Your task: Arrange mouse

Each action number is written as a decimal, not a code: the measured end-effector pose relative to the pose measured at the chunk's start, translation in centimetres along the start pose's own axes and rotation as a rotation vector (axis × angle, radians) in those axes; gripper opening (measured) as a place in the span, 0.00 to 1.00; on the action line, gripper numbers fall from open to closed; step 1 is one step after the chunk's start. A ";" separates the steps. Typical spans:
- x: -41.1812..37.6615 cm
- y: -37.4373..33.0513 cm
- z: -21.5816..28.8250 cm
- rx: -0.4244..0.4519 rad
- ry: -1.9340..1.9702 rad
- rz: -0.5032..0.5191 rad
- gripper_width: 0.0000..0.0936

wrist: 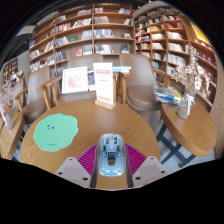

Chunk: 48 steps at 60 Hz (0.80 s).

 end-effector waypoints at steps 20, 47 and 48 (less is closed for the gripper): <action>-16.0 -0.5 10.4 0.088 -0.048 0.178 0.44; -26.7 7.6 2.1 -0.030 -0.126 0.195 0.49; -26.8 7.6 2.1 -0.025 -0.128 0.194 0.50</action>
Point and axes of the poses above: the point between the fingertips, and its own axes, seen from behind it with the camera up: x to the right, z up, y forward, the way the camera looks, the point moved 1 cm from there along -y, backward, against the way the camera looks, and after that the axes turned 8 degrees about -z, right-handed, at the moved point
